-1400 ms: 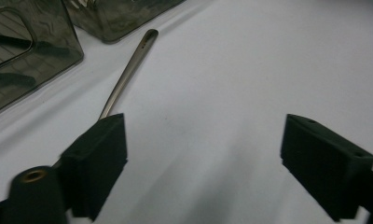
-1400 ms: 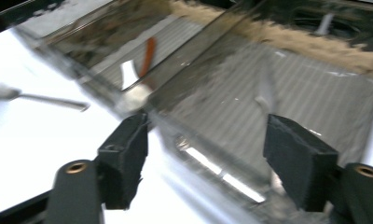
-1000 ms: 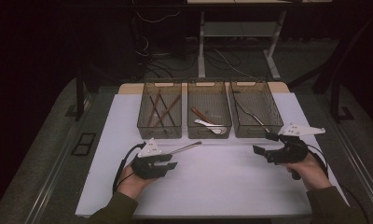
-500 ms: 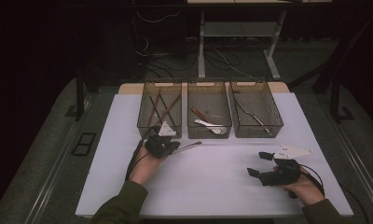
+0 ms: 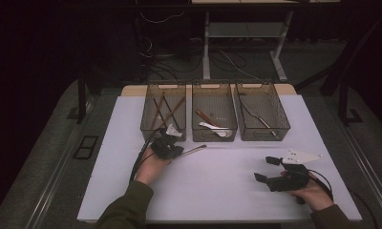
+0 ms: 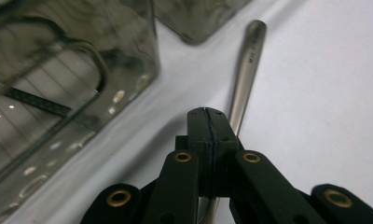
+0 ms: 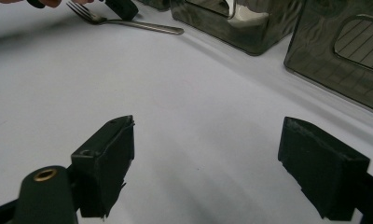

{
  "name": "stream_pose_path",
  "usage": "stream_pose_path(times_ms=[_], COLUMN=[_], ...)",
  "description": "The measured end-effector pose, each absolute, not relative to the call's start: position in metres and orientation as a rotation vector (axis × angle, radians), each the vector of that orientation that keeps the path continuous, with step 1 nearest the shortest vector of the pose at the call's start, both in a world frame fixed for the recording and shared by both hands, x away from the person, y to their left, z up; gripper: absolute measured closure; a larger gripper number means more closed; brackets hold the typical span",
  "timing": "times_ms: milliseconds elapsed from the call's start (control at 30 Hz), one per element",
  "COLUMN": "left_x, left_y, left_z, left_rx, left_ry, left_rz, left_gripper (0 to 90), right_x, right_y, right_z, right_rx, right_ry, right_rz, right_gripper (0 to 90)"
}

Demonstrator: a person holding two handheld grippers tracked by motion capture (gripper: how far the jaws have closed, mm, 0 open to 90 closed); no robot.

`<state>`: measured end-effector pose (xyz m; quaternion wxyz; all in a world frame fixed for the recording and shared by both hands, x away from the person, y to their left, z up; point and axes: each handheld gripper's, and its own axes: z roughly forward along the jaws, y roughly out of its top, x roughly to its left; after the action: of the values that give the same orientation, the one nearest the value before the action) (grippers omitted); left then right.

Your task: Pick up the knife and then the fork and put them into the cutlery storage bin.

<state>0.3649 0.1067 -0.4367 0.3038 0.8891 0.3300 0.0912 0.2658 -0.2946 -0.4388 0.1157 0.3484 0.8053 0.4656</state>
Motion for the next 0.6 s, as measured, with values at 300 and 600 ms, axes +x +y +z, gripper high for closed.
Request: stream_pose_path(times_ms=[300,600], left_x=[0.350,0.343], left_y=[0.109,0.112], left_z=[-0.434,-0.436], left_rx=[2.348,2.307], left_ry=[0.840,0.802], left_rz=[0.238,0.204], left_gripper=[85.4,75.3], right_x=[0.266,0.267], right_y=[-0.296,-0.297], right_z=[-0.439,-0.439], right_rx=[1.018,1.010], right_ry=[2.358,2.360], right_rz=[1.365,1.364], right_gripper=[18.0,18.0])
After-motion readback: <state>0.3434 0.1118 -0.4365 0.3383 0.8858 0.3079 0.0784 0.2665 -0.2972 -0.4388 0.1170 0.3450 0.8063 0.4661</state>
